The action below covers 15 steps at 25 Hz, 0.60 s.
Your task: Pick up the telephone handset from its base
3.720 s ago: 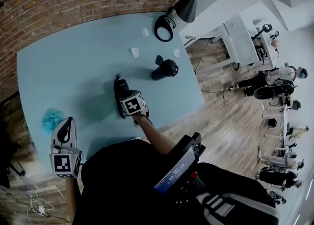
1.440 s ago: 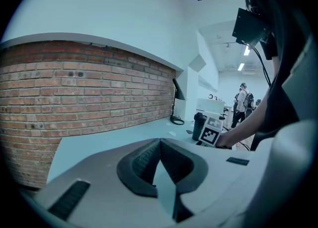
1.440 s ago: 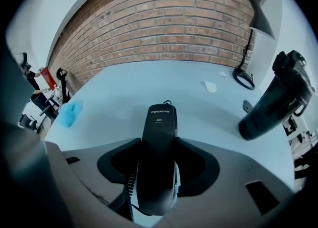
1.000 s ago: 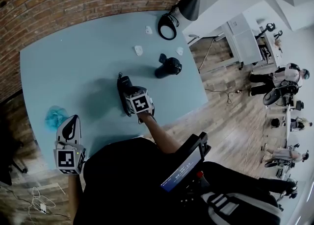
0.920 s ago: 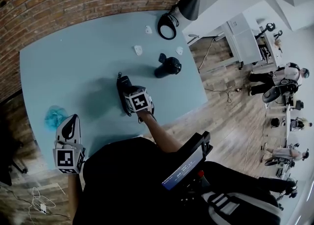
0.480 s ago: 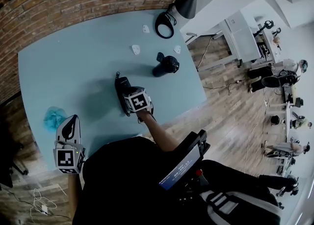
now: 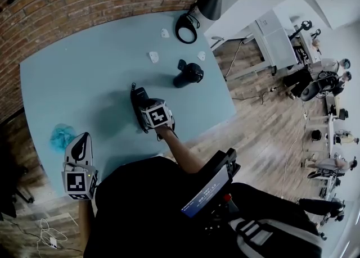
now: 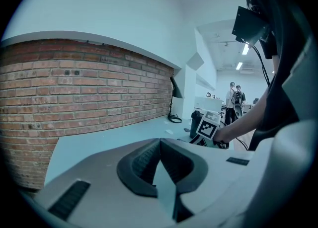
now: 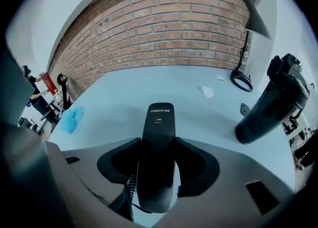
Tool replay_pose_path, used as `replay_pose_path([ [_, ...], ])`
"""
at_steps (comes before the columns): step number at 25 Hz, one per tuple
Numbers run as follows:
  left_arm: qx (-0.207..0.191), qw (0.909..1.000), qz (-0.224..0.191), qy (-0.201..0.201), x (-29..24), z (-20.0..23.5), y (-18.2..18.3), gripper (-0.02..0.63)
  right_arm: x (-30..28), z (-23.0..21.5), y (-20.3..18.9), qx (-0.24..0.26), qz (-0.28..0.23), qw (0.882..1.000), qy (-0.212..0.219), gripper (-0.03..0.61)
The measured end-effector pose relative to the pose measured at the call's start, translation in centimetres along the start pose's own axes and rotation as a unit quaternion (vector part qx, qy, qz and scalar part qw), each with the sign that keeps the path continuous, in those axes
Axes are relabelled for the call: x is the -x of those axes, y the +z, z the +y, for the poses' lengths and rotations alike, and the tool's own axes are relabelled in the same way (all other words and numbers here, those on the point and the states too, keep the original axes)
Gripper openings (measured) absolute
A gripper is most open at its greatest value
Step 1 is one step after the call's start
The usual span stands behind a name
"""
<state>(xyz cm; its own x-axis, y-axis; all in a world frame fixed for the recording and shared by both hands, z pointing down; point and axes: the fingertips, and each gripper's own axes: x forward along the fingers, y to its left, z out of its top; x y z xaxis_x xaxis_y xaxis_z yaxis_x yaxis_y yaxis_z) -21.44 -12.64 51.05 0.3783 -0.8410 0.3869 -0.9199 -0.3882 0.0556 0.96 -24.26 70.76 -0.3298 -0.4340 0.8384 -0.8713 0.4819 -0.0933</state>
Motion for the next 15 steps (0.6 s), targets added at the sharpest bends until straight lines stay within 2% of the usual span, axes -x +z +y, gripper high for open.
replay_pose_path([
  [15, -0.007, 0.9999, 0.0, -0.007, 0.16, -0.73, -0.19, 0.025, 0.87, 0.15, 0.55, -0.004, -0.015, 1.0, 0.002, 0.216],
])
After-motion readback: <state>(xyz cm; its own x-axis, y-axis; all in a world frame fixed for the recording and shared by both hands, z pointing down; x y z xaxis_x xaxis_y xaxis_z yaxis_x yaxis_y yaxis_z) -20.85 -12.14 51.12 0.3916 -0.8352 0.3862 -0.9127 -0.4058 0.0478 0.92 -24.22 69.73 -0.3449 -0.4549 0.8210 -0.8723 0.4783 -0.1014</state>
